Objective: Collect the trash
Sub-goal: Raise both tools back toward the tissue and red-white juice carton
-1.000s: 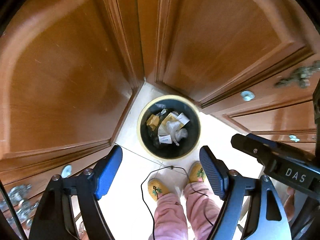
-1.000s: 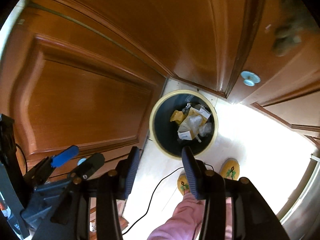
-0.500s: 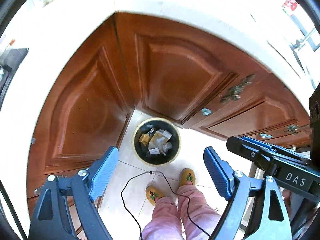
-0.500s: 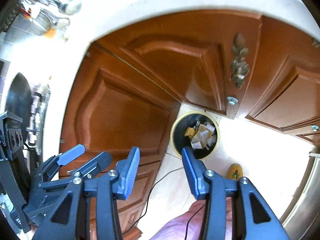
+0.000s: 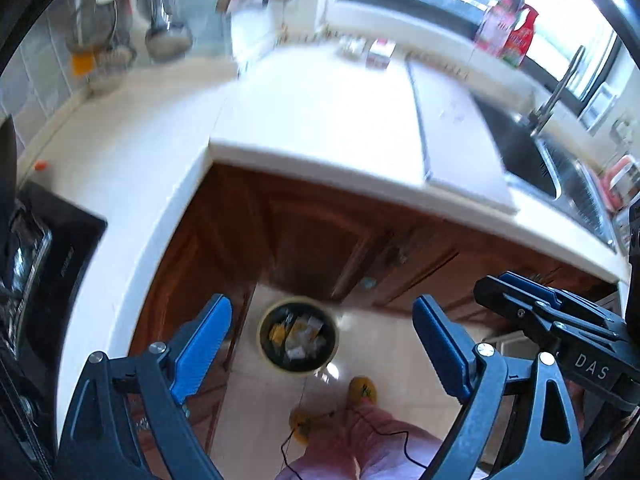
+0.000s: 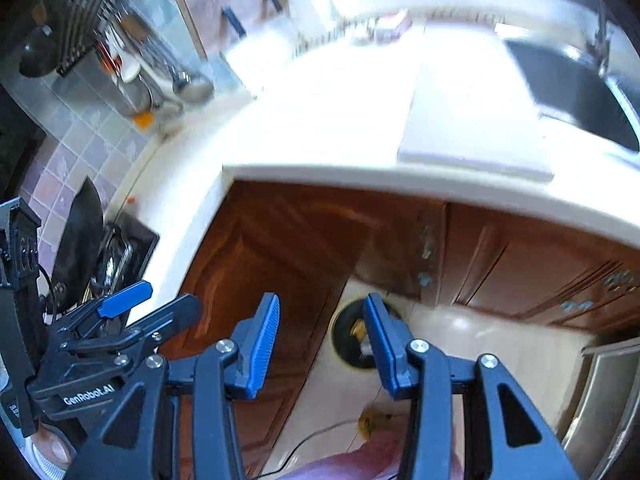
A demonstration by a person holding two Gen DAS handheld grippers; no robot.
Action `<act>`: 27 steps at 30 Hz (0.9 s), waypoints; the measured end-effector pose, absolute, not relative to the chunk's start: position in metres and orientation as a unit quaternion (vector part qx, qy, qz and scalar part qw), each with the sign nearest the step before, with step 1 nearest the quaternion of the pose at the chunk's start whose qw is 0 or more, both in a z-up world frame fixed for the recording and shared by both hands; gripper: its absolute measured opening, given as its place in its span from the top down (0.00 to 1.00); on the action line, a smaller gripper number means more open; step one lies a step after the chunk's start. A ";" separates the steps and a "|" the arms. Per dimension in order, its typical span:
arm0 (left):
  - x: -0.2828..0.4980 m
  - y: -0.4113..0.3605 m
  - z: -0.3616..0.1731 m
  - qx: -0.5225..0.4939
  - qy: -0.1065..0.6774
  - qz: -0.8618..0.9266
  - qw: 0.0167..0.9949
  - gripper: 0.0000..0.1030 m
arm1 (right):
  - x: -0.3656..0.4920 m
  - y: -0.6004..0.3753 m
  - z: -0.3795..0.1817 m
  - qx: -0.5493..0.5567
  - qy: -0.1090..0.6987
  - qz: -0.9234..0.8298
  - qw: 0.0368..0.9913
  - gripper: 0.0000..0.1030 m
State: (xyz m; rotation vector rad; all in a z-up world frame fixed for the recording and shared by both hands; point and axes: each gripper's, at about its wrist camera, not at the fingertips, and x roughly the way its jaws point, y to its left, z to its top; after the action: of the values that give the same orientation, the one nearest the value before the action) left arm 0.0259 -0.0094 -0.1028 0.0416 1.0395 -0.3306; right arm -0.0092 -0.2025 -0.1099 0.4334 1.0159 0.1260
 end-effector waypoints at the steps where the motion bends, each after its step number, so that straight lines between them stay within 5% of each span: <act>1: 0.025 -0.012 -0.091 0.019 0.484 -0.163 0.860 0.12 | -0.010 -0.206 -0.102 0.206 0.475 0.056 0.854 0.57; 6: 0.026 -0.032 -0.043 0.018 0.434 -0.189 0.881 0.01 | -0.014 -0.225 -0.050 0.195 0.434 0.036 0.879 0.57; 18: 0.089 -0.083 0.040 0.029 0.359 -0.182 0.915 0.01 | 0.047 -0.300 0.044 0.173 0.366 -0.008 0.914 0.49; 27: 0.218 -0.136 0.064 0.033 0.363 -0.149 0.919 0.01 | 0.178 -0.375 0.059 0.191 0.387 0.004 0.902 0.41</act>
State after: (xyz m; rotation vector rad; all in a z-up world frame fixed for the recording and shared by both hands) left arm 0.2179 -0.1358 0.0642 0.0681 0.7459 -0.3066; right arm 0.1779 -0.3751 0.0593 0.3957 0.8009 0.0089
